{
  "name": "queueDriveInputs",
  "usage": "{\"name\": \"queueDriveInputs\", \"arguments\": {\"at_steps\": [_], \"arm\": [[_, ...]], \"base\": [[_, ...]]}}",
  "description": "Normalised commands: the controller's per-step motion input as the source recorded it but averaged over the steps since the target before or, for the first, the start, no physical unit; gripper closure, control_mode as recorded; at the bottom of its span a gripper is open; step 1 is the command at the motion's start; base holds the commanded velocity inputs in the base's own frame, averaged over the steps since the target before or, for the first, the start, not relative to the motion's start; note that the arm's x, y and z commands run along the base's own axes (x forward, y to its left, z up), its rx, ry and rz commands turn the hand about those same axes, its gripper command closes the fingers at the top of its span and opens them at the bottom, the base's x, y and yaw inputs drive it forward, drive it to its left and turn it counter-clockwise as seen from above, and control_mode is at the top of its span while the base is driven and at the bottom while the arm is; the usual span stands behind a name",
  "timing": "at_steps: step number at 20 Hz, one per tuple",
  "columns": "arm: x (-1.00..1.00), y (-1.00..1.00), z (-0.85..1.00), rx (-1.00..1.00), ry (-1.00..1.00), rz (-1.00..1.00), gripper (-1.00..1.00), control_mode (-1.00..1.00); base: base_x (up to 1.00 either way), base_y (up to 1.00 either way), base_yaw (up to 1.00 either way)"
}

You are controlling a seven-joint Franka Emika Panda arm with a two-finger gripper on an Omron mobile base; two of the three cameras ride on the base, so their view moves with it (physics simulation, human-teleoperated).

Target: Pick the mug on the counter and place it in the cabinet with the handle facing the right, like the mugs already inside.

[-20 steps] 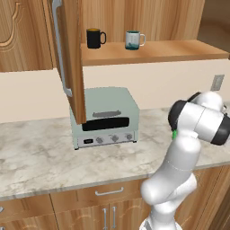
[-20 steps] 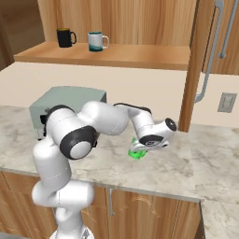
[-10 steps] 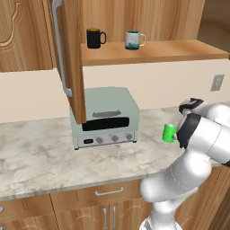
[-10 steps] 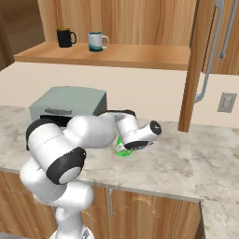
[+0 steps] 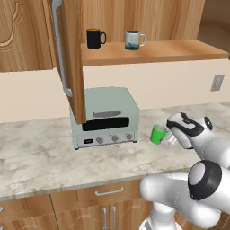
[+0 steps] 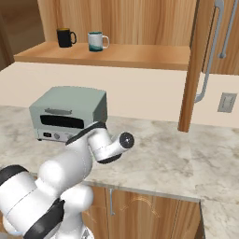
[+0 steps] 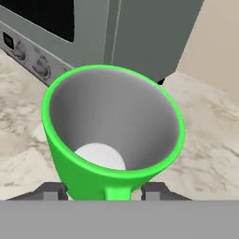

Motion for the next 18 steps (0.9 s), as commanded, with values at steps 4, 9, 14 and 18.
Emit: {"name": "queueDriveInputs", "arguments": {"at_steps": [4, 9, 14, 18], "arm": [[-0.04, 0.34, 0.69, 0.02, -0.21, 0.0, 1.0, -1.0], [0.0, 0.05, 0.71, 0.14, -0.14, 0.0, 1.0, -1.0], [0.0, 0.0, 0.72, 0.26, -0.05, 0.0, 1.0, -1.0], [0.0, 0.0, 0.33, 0.22, 0.0, 0.0, 1.0, -1.0]], "base": [[0.0, 0.0, 0.0], [0.0, 0.0, 0.0], [0.0, 0.0, 0.0], [0.0, 0.0, 0.0]]}}
